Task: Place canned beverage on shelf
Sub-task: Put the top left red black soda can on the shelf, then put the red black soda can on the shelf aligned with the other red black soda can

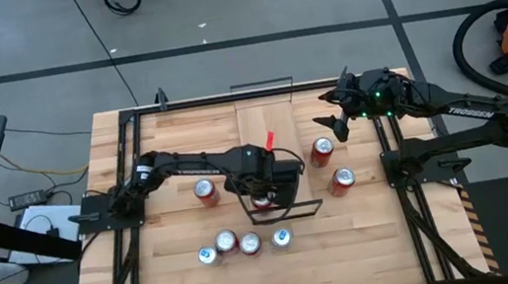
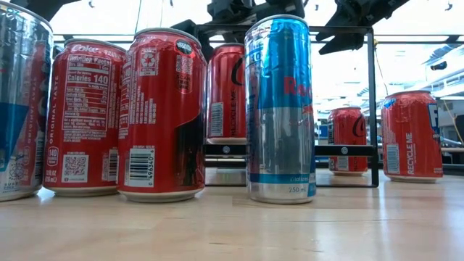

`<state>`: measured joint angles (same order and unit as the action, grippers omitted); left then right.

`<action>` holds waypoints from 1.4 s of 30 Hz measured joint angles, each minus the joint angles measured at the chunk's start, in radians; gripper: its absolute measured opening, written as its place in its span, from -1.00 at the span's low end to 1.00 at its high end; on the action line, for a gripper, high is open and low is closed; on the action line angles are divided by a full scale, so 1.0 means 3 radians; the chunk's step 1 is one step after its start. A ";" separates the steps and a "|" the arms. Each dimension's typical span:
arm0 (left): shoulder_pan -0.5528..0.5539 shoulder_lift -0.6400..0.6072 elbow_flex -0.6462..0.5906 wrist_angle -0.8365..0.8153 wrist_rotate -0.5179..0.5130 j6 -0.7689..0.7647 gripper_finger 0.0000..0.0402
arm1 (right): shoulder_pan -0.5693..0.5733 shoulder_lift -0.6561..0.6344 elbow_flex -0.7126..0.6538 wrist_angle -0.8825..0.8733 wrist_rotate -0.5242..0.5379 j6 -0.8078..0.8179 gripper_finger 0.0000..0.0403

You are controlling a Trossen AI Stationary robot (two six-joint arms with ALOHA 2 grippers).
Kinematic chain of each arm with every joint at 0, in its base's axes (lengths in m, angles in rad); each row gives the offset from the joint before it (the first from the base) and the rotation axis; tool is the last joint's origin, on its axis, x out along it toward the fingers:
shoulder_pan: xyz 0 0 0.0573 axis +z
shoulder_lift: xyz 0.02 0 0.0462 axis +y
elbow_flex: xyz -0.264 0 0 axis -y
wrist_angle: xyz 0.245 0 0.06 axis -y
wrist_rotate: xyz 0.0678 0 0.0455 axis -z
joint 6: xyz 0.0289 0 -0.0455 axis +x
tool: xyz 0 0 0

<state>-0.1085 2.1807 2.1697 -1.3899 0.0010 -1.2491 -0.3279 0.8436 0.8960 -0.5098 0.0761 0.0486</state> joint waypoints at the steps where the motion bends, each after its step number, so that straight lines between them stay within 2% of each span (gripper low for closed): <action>1: 0.0001 -0.0001 0.0011 -0.0002 -0.0001 0.0015 0.86 | 0.0000 0.0000 0.0000 0.0000 0.0000 0.0000 0.73; 6: 0.0050 -0.0001 0.0113 -0.0059 -0.0010 0.0060 0.86 | 0.0000 0.0000 0.0001 -0.0041 0.0000 0.0003 0.73; 11: 0.0115 -0.0010 0.0287 -0.0097 -0.0011 0.0226 0.86 | 0.0000 0.0027 0.0001 -0.0362 -0.0003 0.0009 0.73; 18: 0.0259 -0.0010 0.0500 -0.0093 -0.0011 0.0595 0.86 | -0.0019 0.0225 0.0000 -0.0660 -0.0482 0.0007 0.73; 29: 0.0421 -0.0106 0.0622 -0.0180 -0.0043 0.1446 0.86 | -0.0029 0.0406 -0.0277 -0.0696 -0.0741 -0.0046 0.83; 35: 0.0468 -0.0369 0.0622 -0.0411 -0.0439 0.1989 0.86 | -0.0041 0.0472 -0.0343 -0.0635 -0.0555 -0.0158 0.97; 42: 0.0468 -0.0665 0.0625 -0.0465 -0.0934 0.2707 0.86 | -0.0071 0.0740 -0.0343 -0.0438 -0.0492 -0.0272 0.98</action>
<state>0.0317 1.9811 2.3571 -1.5295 -0.2793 -0.4371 -0.3492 1.0655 0.7933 -0.6412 -0.0715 -0.0330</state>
